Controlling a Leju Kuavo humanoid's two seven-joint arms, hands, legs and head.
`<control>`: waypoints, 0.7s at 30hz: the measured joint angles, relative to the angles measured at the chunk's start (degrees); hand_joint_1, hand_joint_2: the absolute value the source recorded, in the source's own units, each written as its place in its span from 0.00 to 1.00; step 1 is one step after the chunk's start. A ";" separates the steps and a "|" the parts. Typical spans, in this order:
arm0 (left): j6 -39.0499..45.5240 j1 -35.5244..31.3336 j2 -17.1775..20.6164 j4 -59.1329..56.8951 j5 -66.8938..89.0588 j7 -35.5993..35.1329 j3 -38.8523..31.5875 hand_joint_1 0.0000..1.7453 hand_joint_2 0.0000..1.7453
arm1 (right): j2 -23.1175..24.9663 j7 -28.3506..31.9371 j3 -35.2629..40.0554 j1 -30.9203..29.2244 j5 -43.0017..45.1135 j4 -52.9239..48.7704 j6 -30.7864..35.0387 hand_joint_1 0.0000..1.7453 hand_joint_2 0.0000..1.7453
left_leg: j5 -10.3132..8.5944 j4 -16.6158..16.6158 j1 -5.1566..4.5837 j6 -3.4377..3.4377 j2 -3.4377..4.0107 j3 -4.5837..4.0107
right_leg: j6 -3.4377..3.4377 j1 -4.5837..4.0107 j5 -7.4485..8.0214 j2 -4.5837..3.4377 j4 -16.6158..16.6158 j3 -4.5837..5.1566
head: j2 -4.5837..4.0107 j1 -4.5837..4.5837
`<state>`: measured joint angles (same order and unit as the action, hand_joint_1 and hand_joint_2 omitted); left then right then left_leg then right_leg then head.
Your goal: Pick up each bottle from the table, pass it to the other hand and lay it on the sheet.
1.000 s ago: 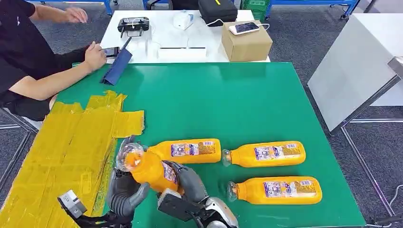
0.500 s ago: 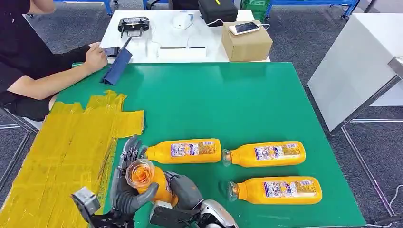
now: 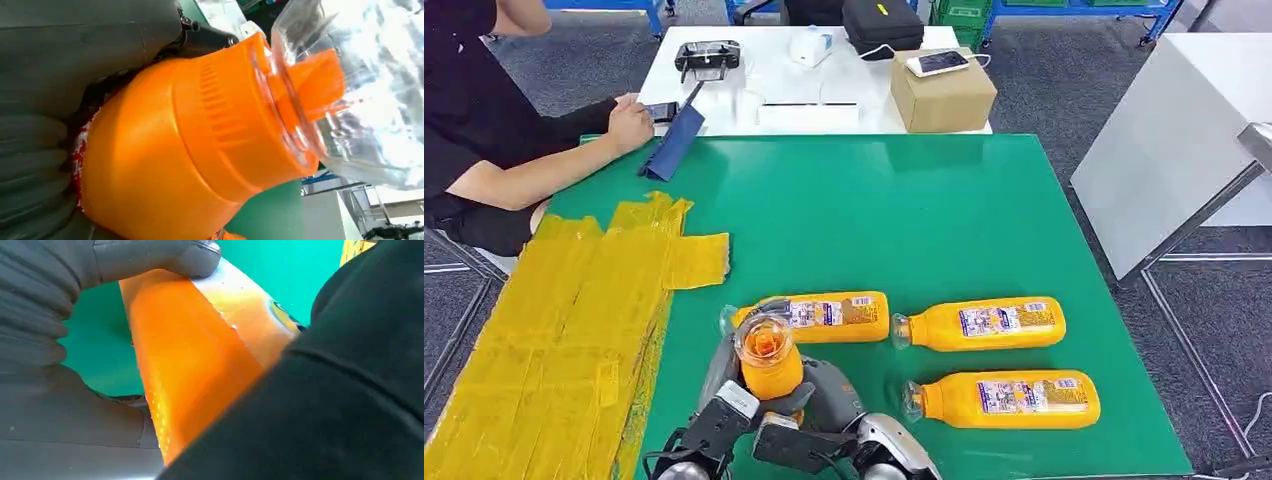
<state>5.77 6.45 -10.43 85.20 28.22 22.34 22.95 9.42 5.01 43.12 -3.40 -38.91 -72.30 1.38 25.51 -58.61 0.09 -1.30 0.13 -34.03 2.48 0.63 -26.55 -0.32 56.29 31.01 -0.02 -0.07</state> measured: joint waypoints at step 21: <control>-2.23 1.07 0.92 1.03 -9.69 3.76 -1.49 1.00 1.00 | 0.02 1.42 0.61 0.71 -0.94 -0.88 2.19 0.00 0.00 | -0.11 0.00 -0.01 -0.12 -0.11 -0.09 | 0.00 0.01 0.03 0.13 0.02 -0.07 | 0.00 0.02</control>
<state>3.54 7.52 -9.51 86.23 18.53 26.10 21.46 9.44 6.43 43.74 -2.68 -39.85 -73.18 3.57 25.40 -58.61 0.08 -1.42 0.02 -34.12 2.48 0.64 -26.51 -0.19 56.31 30.95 -0.02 -0.04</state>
